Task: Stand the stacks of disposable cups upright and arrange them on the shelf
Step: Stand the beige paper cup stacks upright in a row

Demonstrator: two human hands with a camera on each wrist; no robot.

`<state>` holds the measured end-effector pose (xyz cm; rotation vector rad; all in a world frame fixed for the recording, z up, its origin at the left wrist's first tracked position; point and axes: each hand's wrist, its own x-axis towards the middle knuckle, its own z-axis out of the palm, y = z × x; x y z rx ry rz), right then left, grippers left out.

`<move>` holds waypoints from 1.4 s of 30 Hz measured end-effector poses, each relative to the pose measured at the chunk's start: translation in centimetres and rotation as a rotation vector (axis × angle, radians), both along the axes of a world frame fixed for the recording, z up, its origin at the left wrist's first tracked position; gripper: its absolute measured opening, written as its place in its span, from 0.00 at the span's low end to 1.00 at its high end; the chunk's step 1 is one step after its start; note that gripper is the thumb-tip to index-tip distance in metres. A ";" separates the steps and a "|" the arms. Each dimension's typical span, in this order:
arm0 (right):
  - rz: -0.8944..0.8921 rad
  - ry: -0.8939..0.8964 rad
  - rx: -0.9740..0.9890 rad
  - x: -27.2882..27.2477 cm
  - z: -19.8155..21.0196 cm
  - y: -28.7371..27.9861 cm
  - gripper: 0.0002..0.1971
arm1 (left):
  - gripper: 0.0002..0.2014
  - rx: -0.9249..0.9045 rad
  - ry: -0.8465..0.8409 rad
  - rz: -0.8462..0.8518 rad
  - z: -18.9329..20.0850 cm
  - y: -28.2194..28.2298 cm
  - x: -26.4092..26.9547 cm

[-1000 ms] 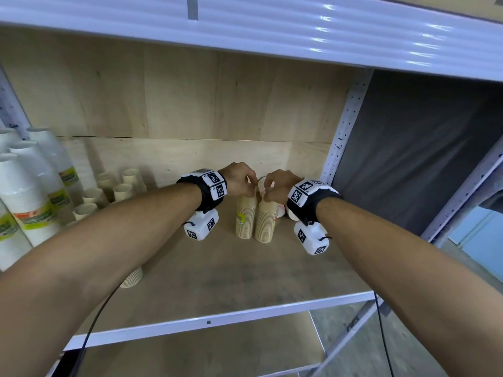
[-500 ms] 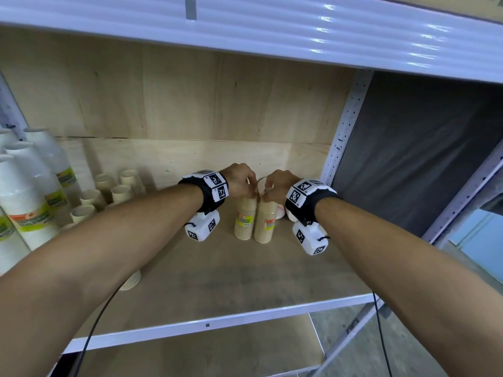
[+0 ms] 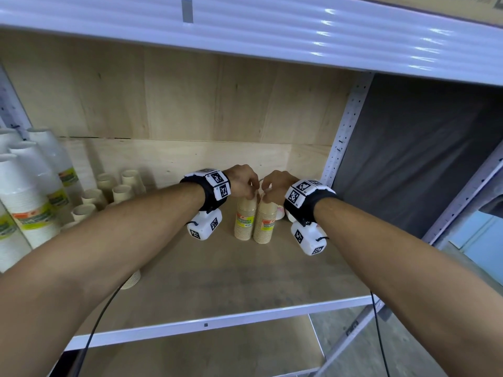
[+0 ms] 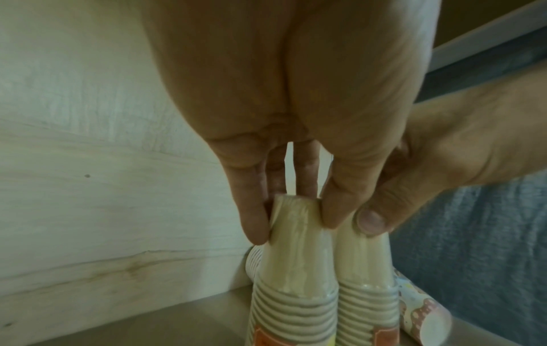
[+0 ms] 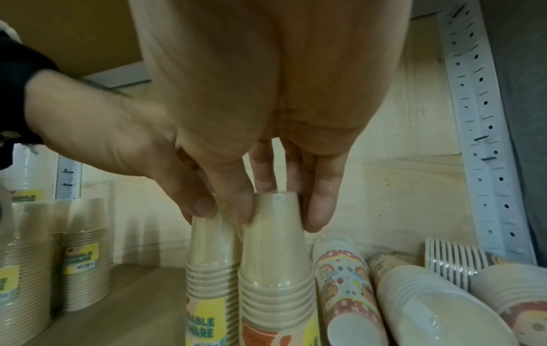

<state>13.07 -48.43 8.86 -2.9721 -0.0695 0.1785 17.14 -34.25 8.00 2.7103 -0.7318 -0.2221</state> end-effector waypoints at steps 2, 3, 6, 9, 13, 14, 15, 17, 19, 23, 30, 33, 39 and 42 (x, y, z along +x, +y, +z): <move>-0.009 -0.007 -0.014 0.1 -0.1 0.2 0.17 | 0.19 0.007 -0.007 0.010 0.0 -0.1 -0.1; -0.015 -0.005 -0.019 0.3 -0.3 0.2 0.17 | 0.19 0.010 -0.010 0.014 0.0 -0.1 -0.1; -0.027 -0.004 -0.026 0.9 -0.6 0.4 0.17 | 0.18 0.014 0.001 0.028 0.1 -0.2 -0.2; -0.025 -0.005 -0.022 1.0 -0.6 0.5 0.20 | 0.18 0.017 0.035 0.054 0.4 -0.2 -0.4; -0.018 0.005 -0.030 1.0 -0.1 1.2 0.15 | 0.17 0.061 0.079 0.076 1.2 0.2 -0.9; -0.004 0.013 -0.035 1.0 0.1 1.4 0.17 | 0.17 0.085 0.087 0.079 1.4 0.4 -1.1; 0.014 0.021 -0.031 0.9 0.3 1.7 0.18 | 0.17 0.113 0.094 0.082 1.6 0.7 -1.3; 0.047 0.049 -0.023 0.6 0.7 2.3 0.19 | 0.17 0.170 0.123 0.095 2.1 1.4 -1.7; 0.090 0.079 -0.030 0.3 1.2 3.2 0.19 | 0.17 0.209 0.169 0.104 2.6 2.2 -2.2; 0.165 0.094 -0.069 -0.4 1.7 5.8 0.18 | 0.14 0.289 0.196 0.141 3.8 4.3 -3.8; 0.308 0.206 -0.049 -2.1 3.0 11.5 0.15 | 0.19 0.324 0.248 0.277 5.2 9.6 -7.0; 0.366 0.266 -0.022 -3.4 3.3 14.0 0.16 | 0.19 0.277 0.265 0.334 5.9 12.2 -8.4; 0.473 0.313 0.072 -5.9 3.5 18.7 0.17 | 0.11 0.206 0.297 0.442 7.1 17.5 -11.8; 0.534 0.285 0.078 -6.8 3.3 21.0 0.19 | 0.08 0.200 0.344 0.482 6.9 19.8 -13.1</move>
